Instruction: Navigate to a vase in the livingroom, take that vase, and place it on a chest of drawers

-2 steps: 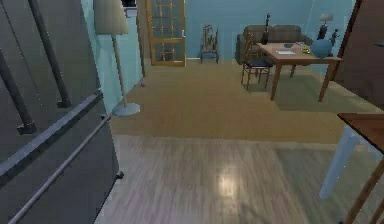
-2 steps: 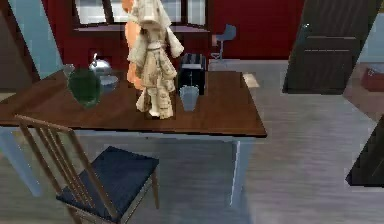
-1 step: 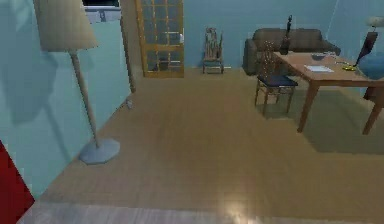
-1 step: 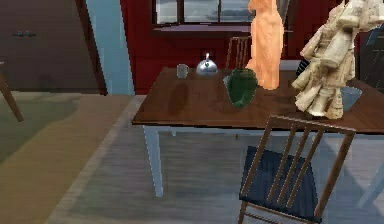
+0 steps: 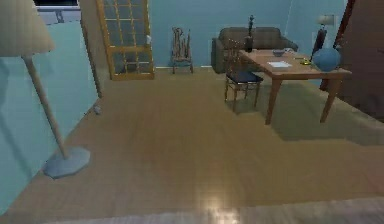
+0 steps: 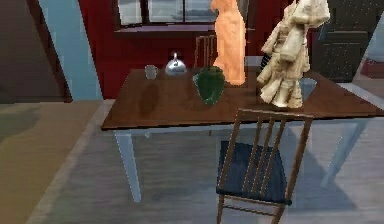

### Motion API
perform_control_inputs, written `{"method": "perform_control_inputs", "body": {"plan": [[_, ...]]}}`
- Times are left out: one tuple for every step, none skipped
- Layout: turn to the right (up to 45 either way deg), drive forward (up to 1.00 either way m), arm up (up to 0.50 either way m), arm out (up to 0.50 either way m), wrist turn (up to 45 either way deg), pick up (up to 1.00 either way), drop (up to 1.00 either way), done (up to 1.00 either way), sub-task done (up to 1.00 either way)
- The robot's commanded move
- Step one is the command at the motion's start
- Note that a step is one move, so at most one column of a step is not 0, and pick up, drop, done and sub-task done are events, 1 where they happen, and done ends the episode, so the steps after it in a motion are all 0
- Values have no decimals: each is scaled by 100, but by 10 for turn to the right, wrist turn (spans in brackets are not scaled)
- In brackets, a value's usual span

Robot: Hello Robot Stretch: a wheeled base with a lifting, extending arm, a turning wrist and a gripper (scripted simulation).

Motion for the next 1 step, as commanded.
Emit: {"method": "perform_control_inputs", "body": {"plan": [[0,15,0,0,0,0,0,0,0]]}}
